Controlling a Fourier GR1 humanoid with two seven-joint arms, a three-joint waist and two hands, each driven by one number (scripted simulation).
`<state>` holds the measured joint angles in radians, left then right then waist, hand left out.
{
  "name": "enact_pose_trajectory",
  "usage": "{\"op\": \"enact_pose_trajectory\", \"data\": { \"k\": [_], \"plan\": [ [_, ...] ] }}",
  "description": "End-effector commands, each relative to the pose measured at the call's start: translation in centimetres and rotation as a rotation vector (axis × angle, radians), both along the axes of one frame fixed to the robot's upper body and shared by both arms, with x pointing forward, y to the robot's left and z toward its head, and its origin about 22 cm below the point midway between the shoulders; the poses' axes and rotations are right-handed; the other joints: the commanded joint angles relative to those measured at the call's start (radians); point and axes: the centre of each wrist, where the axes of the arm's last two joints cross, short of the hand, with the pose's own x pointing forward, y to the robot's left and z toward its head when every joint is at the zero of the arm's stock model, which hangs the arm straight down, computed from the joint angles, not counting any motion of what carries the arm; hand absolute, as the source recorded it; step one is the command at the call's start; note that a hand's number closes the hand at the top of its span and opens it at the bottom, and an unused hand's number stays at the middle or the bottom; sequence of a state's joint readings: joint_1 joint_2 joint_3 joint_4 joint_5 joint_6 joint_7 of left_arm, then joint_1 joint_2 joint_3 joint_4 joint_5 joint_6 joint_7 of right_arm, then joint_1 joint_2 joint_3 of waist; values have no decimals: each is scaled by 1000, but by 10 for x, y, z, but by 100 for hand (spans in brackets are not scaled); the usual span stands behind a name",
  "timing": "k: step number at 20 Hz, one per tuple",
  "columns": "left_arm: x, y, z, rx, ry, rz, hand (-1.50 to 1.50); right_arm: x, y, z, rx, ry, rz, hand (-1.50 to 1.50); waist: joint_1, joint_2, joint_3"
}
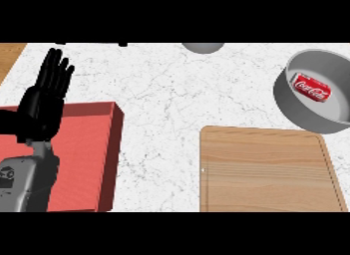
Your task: Pick the can from the cutting board and place it in the pot
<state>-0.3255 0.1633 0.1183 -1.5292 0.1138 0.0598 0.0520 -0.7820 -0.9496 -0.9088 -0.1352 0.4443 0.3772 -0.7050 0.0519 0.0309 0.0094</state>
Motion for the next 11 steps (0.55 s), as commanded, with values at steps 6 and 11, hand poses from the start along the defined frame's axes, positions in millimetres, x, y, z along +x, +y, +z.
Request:
{"op": "enact_pose_trajectory", "data": {
  "k": [6, 11],
  "plan": [
    [-3, -5, 5, -3, -1, -19, 0, -41, -30, 9, 2, -21, -45, -150, 13, 3, 6],
    [-1, -9, 4, 0, -15, -11, 0, -55, -36, 0, 6, -33, -54, -150, 2, 5, 8]
  ]
}}
